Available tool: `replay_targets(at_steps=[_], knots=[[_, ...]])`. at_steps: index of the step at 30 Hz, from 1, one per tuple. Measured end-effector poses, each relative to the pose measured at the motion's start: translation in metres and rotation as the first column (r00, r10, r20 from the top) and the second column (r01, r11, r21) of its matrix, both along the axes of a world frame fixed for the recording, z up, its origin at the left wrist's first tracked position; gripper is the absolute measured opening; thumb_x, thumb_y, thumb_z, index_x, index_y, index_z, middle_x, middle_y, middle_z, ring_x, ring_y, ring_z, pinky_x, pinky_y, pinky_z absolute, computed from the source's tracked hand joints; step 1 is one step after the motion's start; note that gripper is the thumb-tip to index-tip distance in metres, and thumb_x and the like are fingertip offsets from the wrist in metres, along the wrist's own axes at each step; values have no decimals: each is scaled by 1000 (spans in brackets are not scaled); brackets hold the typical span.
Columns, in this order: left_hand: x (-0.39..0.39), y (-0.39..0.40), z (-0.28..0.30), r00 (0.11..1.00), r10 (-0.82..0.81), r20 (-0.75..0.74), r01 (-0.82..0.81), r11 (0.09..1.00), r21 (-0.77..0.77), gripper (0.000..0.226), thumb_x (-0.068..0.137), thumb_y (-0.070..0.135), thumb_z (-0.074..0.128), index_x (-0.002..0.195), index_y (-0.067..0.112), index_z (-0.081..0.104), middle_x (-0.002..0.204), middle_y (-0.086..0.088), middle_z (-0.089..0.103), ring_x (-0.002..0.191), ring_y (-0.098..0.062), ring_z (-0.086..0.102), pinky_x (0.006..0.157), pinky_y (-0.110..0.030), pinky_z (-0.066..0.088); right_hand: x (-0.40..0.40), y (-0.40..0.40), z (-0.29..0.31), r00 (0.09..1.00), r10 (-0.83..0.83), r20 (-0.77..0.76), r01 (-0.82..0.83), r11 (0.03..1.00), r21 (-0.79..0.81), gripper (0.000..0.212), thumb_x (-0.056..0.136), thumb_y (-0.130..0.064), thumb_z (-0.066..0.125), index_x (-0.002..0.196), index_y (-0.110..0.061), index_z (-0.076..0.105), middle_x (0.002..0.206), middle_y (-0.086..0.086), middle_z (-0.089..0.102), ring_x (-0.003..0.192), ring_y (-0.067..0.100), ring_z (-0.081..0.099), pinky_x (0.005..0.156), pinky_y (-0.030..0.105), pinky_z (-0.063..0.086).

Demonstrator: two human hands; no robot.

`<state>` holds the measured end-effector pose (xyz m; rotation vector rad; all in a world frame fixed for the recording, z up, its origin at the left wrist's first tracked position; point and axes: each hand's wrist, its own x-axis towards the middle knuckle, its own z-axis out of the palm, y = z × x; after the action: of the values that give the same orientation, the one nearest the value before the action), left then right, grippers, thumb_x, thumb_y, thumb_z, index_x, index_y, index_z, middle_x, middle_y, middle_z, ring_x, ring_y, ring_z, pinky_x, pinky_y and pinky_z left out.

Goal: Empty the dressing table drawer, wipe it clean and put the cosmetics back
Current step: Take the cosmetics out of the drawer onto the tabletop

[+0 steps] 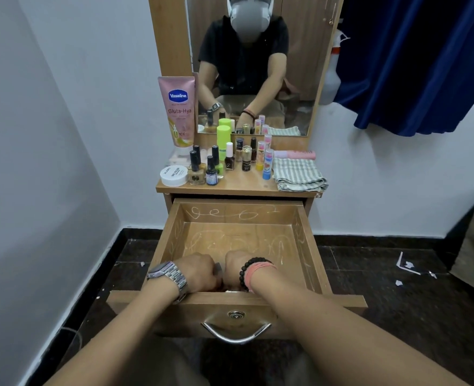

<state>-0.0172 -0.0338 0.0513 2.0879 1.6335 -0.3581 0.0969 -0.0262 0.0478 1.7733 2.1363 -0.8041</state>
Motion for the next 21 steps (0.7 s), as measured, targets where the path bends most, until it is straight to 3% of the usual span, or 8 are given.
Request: replay_targets(at_steps=[2,5,8,11,14,17,19,21], knots=[[1,-1,2,998,-55,4,55,997,-46,30,94,32,48,105,10,66,109,-12,67,89,-23,59,71,-25,40,-4,2,-3,1000,20,20,-20,1000,6,29,101,-24,43,90,-4,61,84,13,55,85,28,53,72,30,40],[1,-3,7,990,-116,81,126,984,-123,29,95,29,48,105,10,67,104,-9,67,79,-15,50,66,-24,37,1,5,-5,996,26,82,-24,999,-26,28,100,-27,42,107,-7,61,103,19,64,101,33,61,82,37,48],[-1,-3,7,964,-119,237,169,964,-204,30,96,34,46,95,15,69,90,1,68,73,-4,50,71,-20,40,18,4,5,998,-5,68,8,999,-34,37,99,-35,42,84,-6,59,91,17,65,86,30,63,73,36,51],[1,-5,10,958,-112,264,168,966,-199,41,97,46,42,65,23,53,63,10,51,56,0,42,61,-19,35,43,-1,18,996,-86,17,87,980,-179,40,98,-43,41,76,-12,55,74,9,64,61,24,58,59,28,49],[1,-7,11,960,-106,259,158,969,-190,45,96,52,40,63,24,50,62,9,46,58,-6,39,62,-26,32,71,-7,25,986,17,166,20,976,-218,33,99,-40,42,98,-11,57,105,15,67,67,22,55,62,28,47],[0,-9,12,969,-91,231,138,972,-193,42,95,53,40,72,21,53,66,6,48,60,-9,40,62,-27,32,85,-13,25,972,33,234,5,988,-157,50,99,-43,37,119,-3,59,120,15,63,87,25,60,73,31,47],[0,-10,13,975,-86,205,123,976,-179,43,95,54,40,76,18,55,70,3,50,62,-11,42,63,-28,32,85,-14,26,984,-8,177,34,989,-143,45,98,-40,41,112,-2,60,110,14,65,80,23,61,68,30,48],[-1,-11,11,977,-71,201,105,980,-167,43,94,53,42,80,17,59,77,-1,55,68,-13,45,64,-29,33,81,-12,30,994,-106,18,108,990,-90,29,96,-35,49,93,-7,56,91,11,62,65,21,57,59,29,49]])
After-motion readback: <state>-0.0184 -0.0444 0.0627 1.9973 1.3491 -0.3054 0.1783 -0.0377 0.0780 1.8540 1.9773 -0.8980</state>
